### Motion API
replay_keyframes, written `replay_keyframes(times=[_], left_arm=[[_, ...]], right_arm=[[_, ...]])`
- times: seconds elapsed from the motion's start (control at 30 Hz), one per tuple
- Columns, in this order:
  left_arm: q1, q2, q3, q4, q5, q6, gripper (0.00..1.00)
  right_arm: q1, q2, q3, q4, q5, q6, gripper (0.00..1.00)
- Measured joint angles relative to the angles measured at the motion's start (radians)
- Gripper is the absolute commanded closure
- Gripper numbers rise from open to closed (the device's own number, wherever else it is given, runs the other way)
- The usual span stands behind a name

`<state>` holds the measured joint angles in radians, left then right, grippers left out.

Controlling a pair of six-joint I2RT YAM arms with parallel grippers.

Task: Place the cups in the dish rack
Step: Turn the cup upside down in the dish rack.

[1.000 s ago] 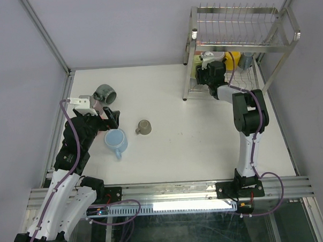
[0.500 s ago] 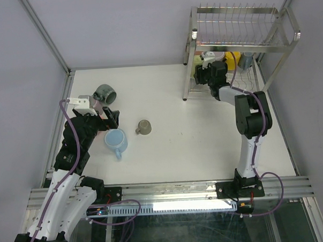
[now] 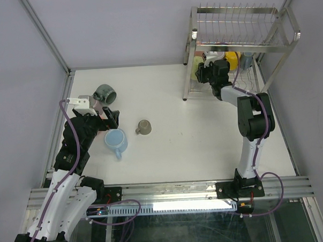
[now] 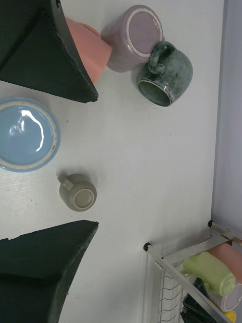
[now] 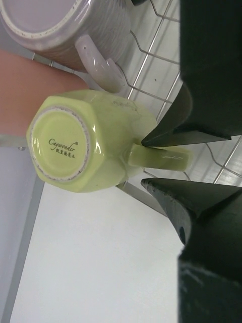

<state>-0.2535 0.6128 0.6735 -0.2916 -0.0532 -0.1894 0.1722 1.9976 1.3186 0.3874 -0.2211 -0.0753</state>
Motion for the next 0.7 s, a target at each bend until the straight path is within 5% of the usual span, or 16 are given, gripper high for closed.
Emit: replay_keyframes(times=[0.7], left_arm=[[0.000, 0.000, 0.000, 0.000, 0.000, 0.000, 0.01]], right_arm=[[0.000, 0.001, 0.034, -0.064, -0.134, 0.084, 0.54]])
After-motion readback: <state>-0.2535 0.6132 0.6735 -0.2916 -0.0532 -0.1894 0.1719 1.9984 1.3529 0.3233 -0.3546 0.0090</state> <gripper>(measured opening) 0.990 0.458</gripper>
